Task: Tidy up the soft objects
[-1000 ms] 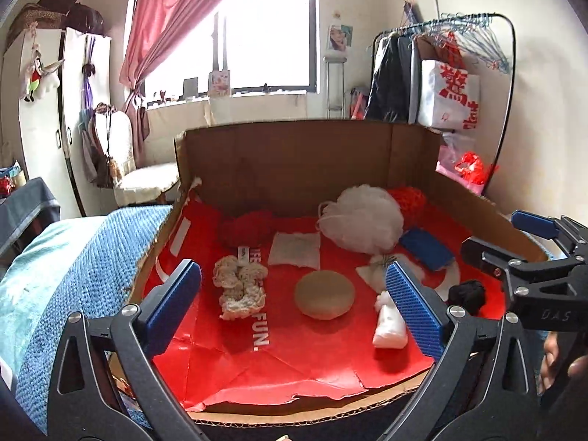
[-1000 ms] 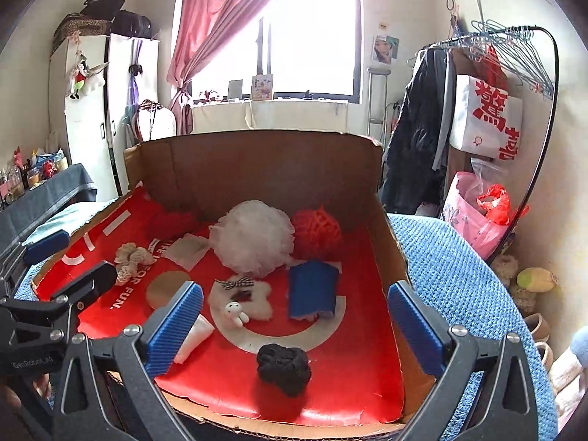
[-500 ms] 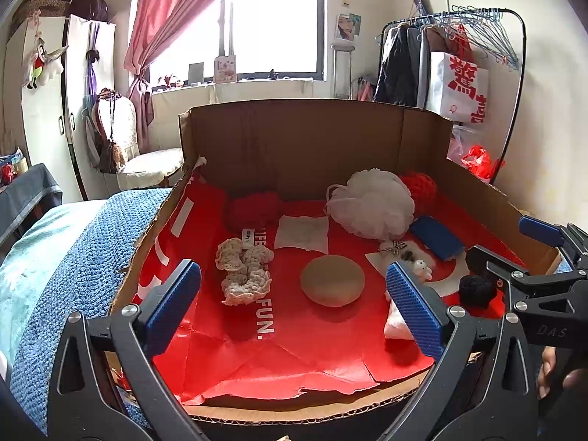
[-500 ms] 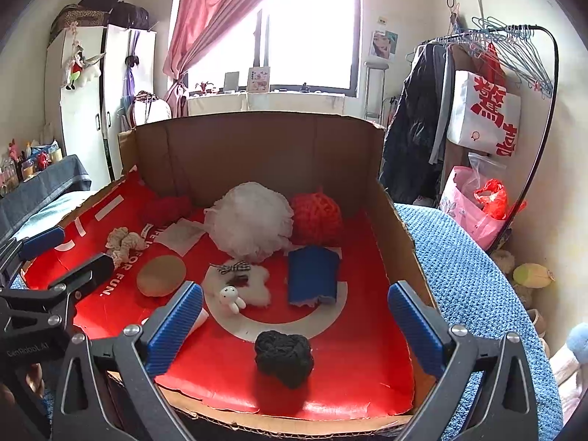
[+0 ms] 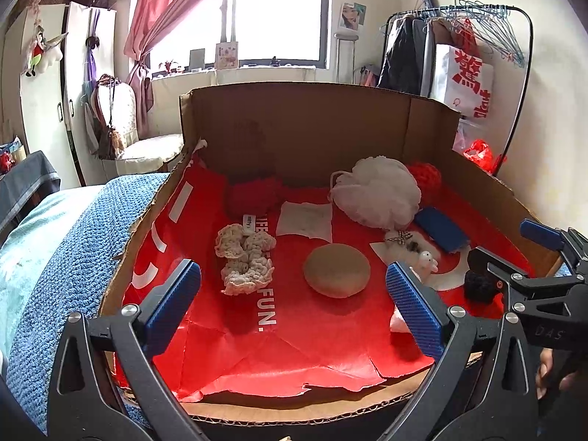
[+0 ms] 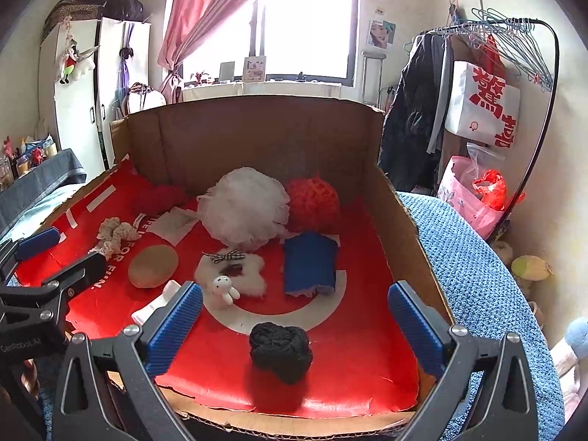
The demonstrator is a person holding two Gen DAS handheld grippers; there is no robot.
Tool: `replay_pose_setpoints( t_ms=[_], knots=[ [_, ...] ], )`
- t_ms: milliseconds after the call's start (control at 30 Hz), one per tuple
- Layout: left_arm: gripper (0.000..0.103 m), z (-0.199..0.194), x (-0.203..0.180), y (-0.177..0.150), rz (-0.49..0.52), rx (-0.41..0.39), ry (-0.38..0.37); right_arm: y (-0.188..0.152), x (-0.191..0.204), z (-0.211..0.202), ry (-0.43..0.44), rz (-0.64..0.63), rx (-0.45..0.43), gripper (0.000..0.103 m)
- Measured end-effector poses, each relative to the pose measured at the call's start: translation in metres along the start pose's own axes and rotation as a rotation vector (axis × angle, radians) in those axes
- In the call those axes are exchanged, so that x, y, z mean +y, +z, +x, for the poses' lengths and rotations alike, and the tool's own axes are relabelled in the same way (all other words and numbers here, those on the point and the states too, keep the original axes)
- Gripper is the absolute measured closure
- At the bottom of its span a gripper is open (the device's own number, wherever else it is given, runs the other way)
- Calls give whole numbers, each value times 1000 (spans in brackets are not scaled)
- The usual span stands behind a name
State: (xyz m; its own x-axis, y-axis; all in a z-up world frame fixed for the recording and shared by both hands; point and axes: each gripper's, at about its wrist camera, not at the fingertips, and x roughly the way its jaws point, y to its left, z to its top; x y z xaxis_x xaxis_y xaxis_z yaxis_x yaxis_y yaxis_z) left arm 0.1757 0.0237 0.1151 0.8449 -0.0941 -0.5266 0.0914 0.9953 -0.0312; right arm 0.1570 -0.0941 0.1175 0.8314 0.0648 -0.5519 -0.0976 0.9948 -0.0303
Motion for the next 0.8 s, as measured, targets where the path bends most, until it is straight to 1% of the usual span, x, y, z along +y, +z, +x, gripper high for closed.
replay_pose_setpoints(
  t_ms=[800],
  knots=[
    [0,1,0,-1,1,5,5,2,-1,-2,-7,3,-13,0]
  ],
)
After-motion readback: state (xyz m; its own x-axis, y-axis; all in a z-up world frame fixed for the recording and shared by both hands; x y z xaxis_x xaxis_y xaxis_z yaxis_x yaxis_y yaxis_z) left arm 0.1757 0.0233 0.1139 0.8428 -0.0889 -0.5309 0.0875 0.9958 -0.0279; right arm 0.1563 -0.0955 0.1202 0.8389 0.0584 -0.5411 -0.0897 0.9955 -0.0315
